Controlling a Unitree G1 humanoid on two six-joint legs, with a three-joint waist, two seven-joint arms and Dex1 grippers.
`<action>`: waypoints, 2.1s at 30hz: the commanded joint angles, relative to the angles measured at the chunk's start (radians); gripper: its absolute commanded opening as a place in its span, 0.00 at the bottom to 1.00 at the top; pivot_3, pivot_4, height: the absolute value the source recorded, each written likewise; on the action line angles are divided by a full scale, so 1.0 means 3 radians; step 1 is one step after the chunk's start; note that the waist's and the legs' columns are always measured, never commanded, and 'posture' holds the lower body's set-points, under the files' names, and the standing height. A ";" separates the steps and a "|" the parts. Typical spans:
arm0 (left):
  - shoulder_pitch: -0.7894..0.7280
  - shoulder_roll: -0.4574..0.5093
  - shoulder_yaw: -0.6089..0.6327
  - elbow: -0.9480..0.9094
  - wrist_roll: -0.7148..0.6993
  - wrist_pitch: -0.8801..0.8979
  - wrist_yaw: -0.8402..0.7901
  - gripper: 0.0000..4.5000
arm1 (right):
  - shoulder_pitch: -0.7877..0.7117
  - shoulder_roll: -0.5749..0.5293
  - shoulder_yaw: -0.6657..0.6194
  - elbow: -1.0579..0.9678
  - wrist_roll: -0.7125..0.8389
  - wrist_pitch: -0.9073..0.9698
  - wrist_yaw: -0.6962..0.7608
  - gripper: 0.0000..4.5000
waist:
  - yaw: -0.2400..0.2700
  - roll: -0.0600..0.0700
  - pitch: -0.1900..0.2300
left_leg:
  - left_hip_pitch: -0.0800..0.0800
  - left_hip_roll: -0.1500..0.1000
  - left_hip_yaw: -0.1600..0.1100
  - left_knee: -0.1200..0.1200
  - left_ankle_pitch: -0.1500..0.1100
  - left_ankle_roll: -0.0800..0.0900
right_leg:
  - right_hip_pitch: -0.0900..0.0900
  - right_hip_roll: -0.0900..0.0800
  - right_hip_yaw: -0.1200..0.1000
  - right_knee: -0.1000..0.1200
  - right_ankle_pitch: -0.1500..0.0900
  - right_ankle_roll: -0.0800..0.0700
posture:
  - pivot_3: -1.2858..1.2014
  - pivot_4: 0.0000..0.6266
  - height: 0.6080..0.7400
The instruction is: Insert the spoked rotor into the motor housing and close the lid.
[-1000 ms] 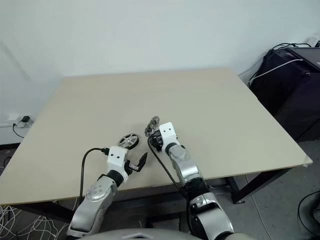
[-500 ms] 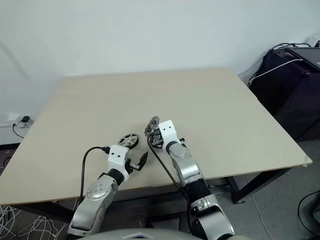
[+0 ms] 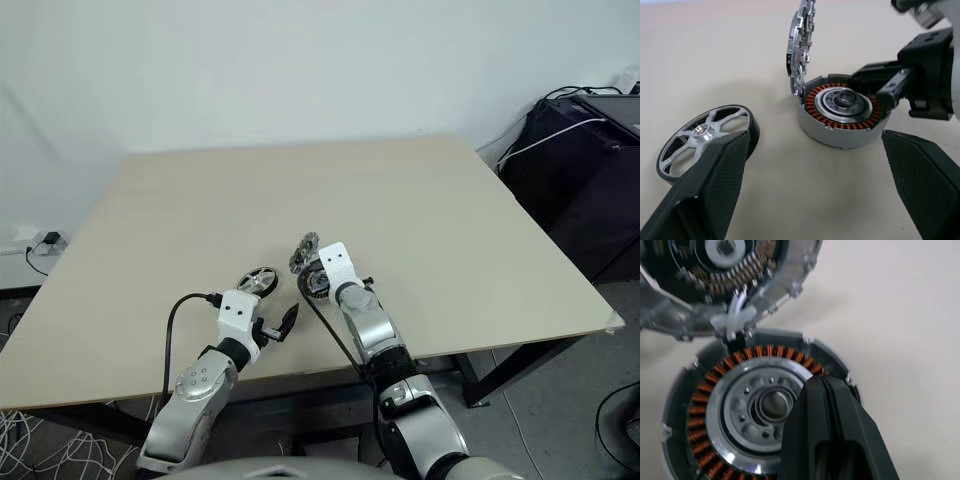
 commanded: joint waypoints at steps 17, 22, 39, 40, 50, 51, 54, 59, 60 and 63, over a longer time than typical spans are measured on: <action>-0.0036 -0.0017 0.0014 0.0019 -0.0019 -0.0096 0.0013 1.00 | -0.0018 0.0024 0.0062 -0.0161 -0.0012 -0.0014 0.0226 0.01 | -0.0002 0.0000 0.0000 | 0.0000 0.0000 -0.0002 0.0000 0.0001 -0.0002 | 0.0001 0.0001 -0.0002 0.0000 0.0000 0.0000 | 0.52 0.00 1.00; -0.0039 -0.0015 0.0015 0.0031 -0.0021 -0.0099 0.0009 1.00 | -0.0014 0.0022 0.0050 -0.0153 -0.0011 -0.0031 0.0237 0.01 | -0.0002 0.0000 0.0000 | 0.0000 0.0000 -0.0002 0.0000 0.0002 -0.0002 | 0.0001 0.0000 -0.0002 0.0001 0.0000 0.0000 | 0.52 0.00 1.00; -0.0051 -0.0018 0.0001 0.0044 -0.0016 -0.0096 0.0005 1.00 | 0.0031 0.0027 0.0047 -0.0223 -0.0064 -0.0364 0.0021 0.01 | -0.0002 0.0000 0.0000 | 0.0000 0.0000 -0.0004 0.0000 0.0002 -0.0004 | 0.0001 0.0000 -0.0004 0.0001 0.0000 0.0000 | 0.52 0.00 1.00; -0.0050 -0.0017 0.0002 0.0040 -0.0016 -0.0094 0.0005 1.00 | 0.0042 0.0033 0.0062 -0.0236 -0.0046 -0.0340 0.0069 0.01 | -0.0001 0.0000 0.0000 | 0.0000 0.0000 -0.0004 0.0000 0.0002 -0.0004 | 0.0001 0.0000 -0.0004 0.0001 0.0000 -0.0001 | 0.52 0.00 1.00; -0.0049 -0.0018 -0.0001 0.0003 -0.0013 -0.0059 0.0013 1.00 | 0.0087 0.0047 0.0127 -0.0287 0.0003 -0.0175 0.0311 0.01 | 0.0002 0.0000 0.0000 | 0.0000 0.0000 -0.0006 0.0000 0.0003 -0.0004 | 0.0001 0.0000 -0.0006 0.0002 0.0000 -0.0001 | 0.52 0.00 1.00; -0.0048 -0.0018 -0.0002 -0.0002 -0.0013 -0.0056 0.0014 1.00 | 0.0082 0.0047 0.0123 -0.0277 0.0000 -0.0172 0.0307 0.01 | 0.0002 0.0000 0.0000 | 0.0000 0.0000 -0.0006 0.0000 0.0003 -0.0004 | 0.0001 0.0000 -0.0006 0.0002 0.0000 -0.0001 | 0.52 0.00 1.00; -0.0050 -0.0019 -0.0007 -0.0016 -0.0009 -0.0048 0.0017 1.00 | 0.0067 0.0048 0.0096 -0.0239 0.0000 -0.0164 0.0281 0.01 | 0.0001 0.0000 0.0000 | 0.0000 0.0000 -0.0007 0.0000 0.0003 -0.0005 | 0.0001 0.0000 -0.0006 0.0002 0.0000 -0.0001 | 0.52 0.00 1.00; -0.0055 -0.0022 -0.0011 -0.0037 -0.0007 -0.0036 0.0022 1.00 | 0.0072 0.0029 0.0037 -0.0163 -0.0011 -0.0149 0.0209 0.01 | 0.0002 0.0000 0.0000 | 0.0000 0.0000 -0.0008 0.0000 0.0003 -0.0005 | 0.0002 0.0000 -0.0007 0.0002 0.0000 -0.0001 | 0.52 0.00 1.00; -0.0056 -0.0022 -0.0011 -0.0040 -0.0007 -0.0035 0.0023 1.00 | 0.0074 0.0025 0.0029 -0.0152 -0.0014 -0.0150 0.0202 0.01 | 0.0001 0.0000 0.0000 | 0.0000 0.0000 -0.0008 0.0000 0.0003 -0.0005 | 0.0002 0.0000 -0.0007 0.0002 0.0000 -0.0001 | 0.52 0.00 1.00; -0.0056 -0.0023 -0.0012 -0.0050 -0.0005 -0.0030 0.0026 1.00 | 0.0084 0.0008 0.0010 -0.0133 -0.0019 -0.0134 0.0183 0.01 | 0.0001 0.0000 0.0000 | 0.0000 0.0000 -0.0008 -0.0001 0.0003 -0.0005 | 0.0002 0.0000 -0.0007 0.0002 -0.0001 -0.0002 | 0.52 0.00 1.00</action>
